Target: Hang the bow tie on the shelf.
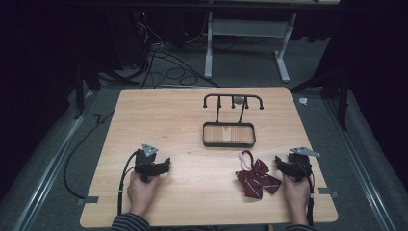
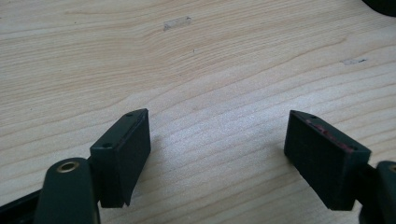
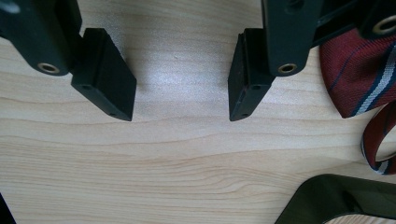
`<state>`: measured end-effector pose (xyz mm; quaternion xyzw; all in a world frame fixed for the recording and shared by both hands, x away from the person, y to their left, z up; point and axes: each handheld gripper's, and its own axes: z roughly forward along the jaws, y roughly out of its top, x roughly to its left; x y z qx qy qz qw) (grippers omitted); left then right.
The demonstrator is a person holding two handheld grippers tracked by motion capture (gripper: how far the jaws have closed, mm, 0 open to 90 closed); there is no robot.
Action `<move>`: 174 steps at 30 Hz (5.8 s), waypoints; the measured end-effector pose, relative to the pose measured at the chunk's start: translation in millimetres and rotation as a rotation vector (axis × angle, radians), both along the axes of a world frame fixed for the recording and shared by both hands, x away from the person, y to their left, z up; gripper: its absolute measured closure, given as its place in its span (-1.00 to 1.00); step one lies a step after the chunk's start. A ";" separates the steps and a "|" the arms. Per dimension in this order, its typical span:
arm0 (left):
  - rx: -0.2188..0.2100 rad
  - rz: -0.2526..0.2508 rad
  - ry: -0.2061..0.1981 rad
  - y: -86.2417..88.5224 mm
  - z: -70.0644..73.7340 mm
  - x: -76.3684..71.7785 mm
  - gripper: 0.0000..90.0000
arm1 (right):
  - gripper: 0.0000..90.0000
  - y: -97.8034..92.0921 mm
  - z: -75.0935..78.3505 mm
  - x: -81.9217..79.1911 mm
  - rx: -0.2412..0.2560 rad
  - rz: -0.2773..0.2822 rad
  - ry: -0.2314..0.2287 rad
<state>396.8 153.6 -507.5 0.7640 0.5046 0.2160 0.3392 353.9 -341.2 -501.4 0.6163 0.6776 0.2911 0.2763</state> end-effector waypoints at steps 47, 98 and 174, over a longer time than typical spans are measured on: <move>-0.004 -0.025 -0.003 2.2 0.0 -1.3 -0.44 | 0.31 8.6 4.9 -8.7 0.027 0.077 -0.035; -0.003 -0.020 -0.001 1.7 0.2 -1.3 -0.45 | 0.75 74.3 14.4 32.3 0.029 0.330 0.061; -0.006 -0.021 0.000 1.8 0.1 -1.3 -0.45 | 1.00 92.8 129.8 2.1 -0.048 0.457 -0.262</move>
